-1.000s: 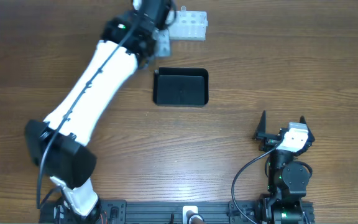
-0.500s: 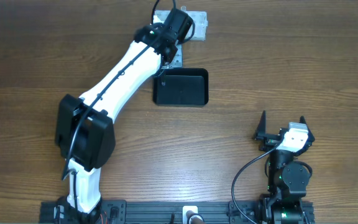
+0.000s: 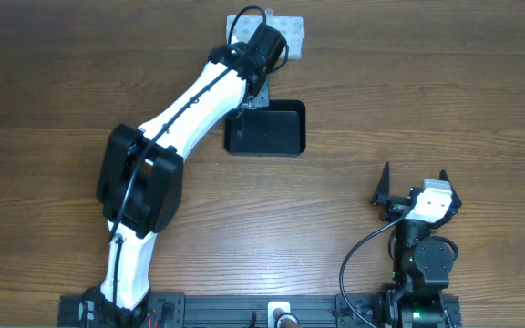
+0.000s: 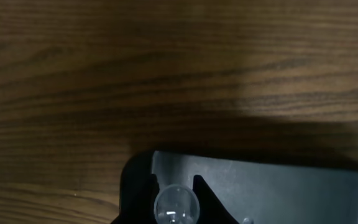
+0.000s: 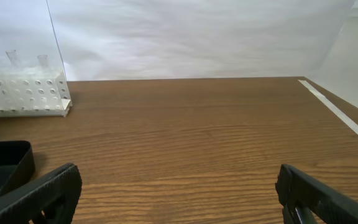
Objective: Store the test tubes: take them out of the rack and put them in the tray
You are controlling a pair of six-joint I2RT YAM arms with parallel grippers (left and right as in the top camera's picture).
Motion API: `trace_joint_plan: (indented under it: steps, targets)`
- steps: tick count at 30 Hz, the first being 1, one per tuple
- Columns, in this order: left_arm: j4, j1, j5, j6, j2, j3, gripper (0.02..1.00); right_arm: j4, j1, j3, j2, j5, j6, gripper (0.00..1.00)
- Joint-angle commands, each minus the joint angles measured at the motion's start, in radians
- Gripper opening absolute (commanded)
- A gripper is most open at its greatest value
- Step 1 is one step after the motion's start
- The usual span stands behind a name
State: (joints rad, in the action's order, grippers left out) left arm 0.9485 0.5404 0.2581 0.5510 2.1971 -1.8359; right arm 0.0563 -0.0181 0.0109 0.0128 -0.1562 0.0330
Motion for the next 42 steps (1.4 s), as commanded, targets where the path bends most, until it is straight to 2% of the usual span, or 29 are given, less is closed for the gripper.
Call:
trace_joint_plan:
  steps: [1,5,8,11,14,18,21,25,30,42]
  targets:
    - [0.023,-0.008,-0.031,0.008,0.008,0.003,0.2,0.002,0.004,-0.006,-0.007,0.002,-0.002,0.991]
    - [0.055,-0.01,-0.034,0.035,0.001,0.003,0.231,0.002,0.004,-0.006,-0.007,0.002,-0.002,0.993]
    - [0.048,-0.013,-0.033,0.037,-0.03,0.002,0.329,0.002,0.004,-0.006,-0.007,0.002,-0.002,0.991]
    - [0.01,-0.017,-0.019,0.037,-0.069,-0.012,0.336,0.002,0.004,-0.006,-0.007,0.002,-0.002,0.993]
    - [-0.043,-0.008,0.04,0.029,-0.091,-0.068,0.343,0.002,0.004,-0.006,-0.007,0.002,-0.002,0.991]
    - [-0.09,0.012,0.138,-0.006,-0.084,-0.172,0.424,0.002,0.004,-0.006,-0.007,0.002,-0.002,0.991]
    - [-0.163,0.011,0.156,-0.047,-0.069,-0.201,0.542,0.002,0.004,-0.006,-0.007,0.002,-0.002,0.993]
    - [-0.257,-0.004,0.163,-0.055,-0.019,-0.227,0.608,0.002,0.004,-0.006,-0.007,0.002,-0.002,0.993]
    - [-0.332,-0.008,0.163,-0.129,0.079,-0.293,0.632,0.002,0.004,-0.006,-0.007,0.002,-0.002,0.991]
    - [-0.454,-0.043,0.152,-0.156,0.238,-0.385,0.643,0.002,0.004,-0.006,-0.007,0.002,-0.002,0.993]
